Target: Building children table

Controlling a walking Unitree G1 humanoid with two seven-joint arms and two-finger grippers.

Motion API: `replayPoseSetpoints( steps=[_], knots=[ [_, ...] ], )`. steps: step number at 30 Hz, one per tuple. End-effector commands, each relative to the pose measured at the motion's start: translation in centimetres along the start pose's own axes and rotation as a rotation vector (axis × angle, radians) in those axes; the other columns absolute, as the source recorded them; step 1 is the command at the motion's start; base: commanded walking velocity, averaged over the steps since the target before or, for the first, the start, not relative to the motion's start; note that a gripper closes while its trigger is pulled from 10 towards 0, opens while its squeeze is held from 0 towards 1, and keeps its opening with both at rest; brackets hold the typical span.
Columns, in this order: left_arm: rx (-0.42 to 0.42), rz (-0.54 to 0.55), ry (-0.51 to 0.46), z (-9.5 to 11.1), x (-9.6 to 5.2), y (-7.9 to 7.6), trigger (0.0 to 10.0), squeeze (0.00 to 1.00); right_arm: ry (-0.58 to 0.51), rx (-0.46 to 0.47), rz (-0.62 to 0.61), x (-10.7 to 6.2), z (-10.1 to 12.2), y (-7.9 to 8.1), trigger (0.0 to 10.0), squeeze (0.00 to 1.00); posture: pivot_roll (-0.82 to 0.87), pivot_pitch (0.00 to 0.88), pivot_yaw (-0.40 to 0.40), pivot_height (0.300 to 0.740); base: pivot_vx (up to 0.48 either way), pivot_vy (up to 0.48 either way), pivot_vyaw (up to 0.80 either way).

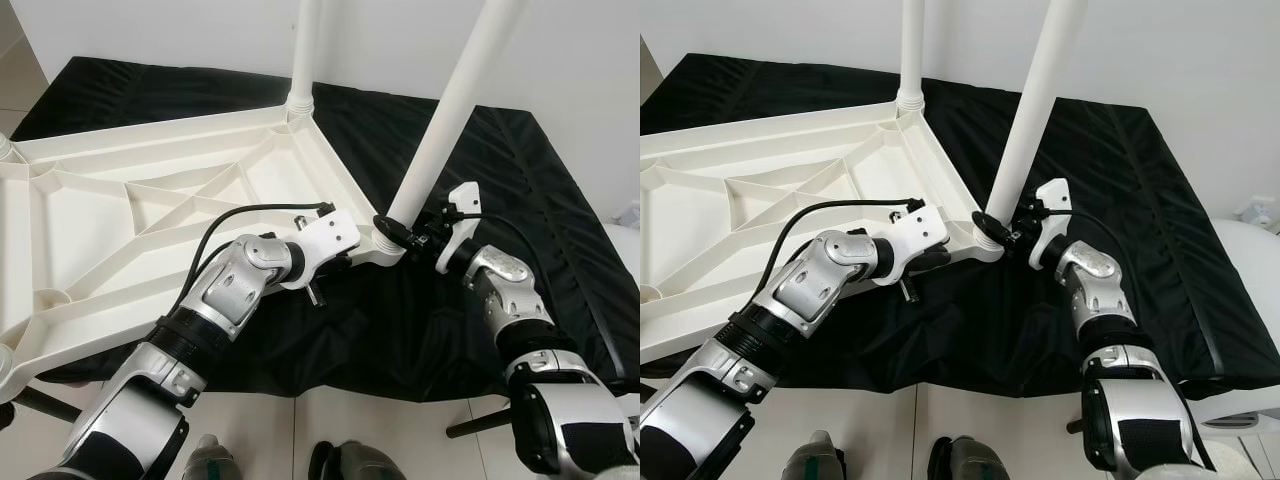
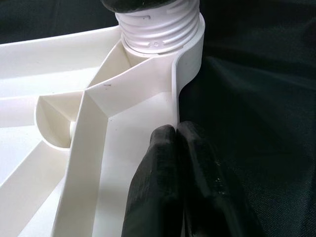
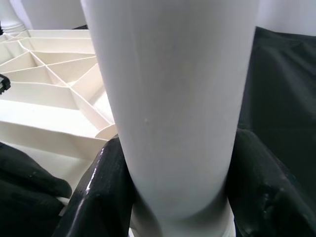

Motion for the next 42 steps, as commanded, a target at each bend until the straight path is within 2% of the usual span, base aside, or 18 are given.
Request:
replayPoseSetpoints(
  steps=[1, 10, 16, 26, 31, 33, 34, 37, 42],
  knots=[
    [0.02, -0.074, -0.028, 0.8, 0.6, -1.1, 10.0, 0.0, -0.027, 0.017, -0.045, -0.2, 0.1, -0.3, 10.0, 0.0, 0.05, 0.006, -0.084, 0.74, 0.0, 0.0, 0.0],
    [0.017, -0.076, -0.033, 0.9, 0.6, -1.2, 10.0, 0.0, -0.114, 0.036, -0.144, -0.3, 0.4, 0.5, 10.0, 0.0, 0.05, 0.012, -0.086, 0.74, 0.0, 0.0, 0.0],
    [0.014, -0.079, -0.036, 0.9, 0.7, -1.4, 10.0, 0.0, -0.168, 0.043, -0.199, 0.0, 0.7, 1.9, 10.0, 0.0, 0.04, 0.016, -0.089, 0.74, 0.0, 0.0, 0.0],
    [0.011, -0.08, -0.036, 0.8, 0.6, -1.4, 10.0, 0.0, -0.164, 0.037, -0.372, 1.1, 1.1, 4.0, 10.0, 0.0, 0.04, 0.032, -0.092, 0.74, 0.0, 0.0, 0.0],
    [0.009, -0.081, -0.036, 0.8, 0.6, -1.5, 10.0, 0.0, -0.174, 0.048, -0.398, 1.5, 1.4, 4.8, 10.0, 0.0, 0.05, 0.031, -0.093, 0.74, 0.0, 0.0, 0.0],
    [0.009, -0.08, -0.036, 0.8, 0.6, -1.5, 10.0, 0.0, -0.171, 0.051, -0.434, 1.8, 1.5, 5.1, 10.0, 0.0, 0.05, 0.029, -0.096, 0.74, 0.0, 0.0, 0.0],
    [0.007, -0.078, -0.036, 0.8, 0.6, -1.5, 10.0, 0.0, -0.16, 0.064, -0.554, 2.2, 1.5, 5.3, 10.0, 0.0, 0.05, 0.028, -0.102, 0.74, 0.0, 0.0, 0.0],
    [0.005, -0.075, -0.036, 0.8, 0.6, -1.5, 10.0, 0.0, -0.15, 0.054, -0.625, 2.2, 1.5, 5.6, 10.0, 0.0, 0.06, 0.026, -0.103, 0.74, 0.0, 0.0, 0.0],
    [0.005, -0.075, -0.036, 0.8, 0.6, -1.5, 10.0, 0.0, -0.142, 0.059, -0.654, 2.2, 1.3, 5.8, 10.0, 0.0, 0.06, 0.025, -0.103, 0.74, 0.0, 0.0, 0.0]
  ],
)
Point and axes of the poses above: a point about 5 cm out from each wrist's last joint towards the gripper, its own x axis pointing out of the wrist towards the gripper, its own z axis along the axis of the wrist's last joint, y = z × x, the point moved 3 cm from there along x, pointing out of the wrist towards the gripper, and after that the axes turned 4 degrees about x, right-handed, at the moved point
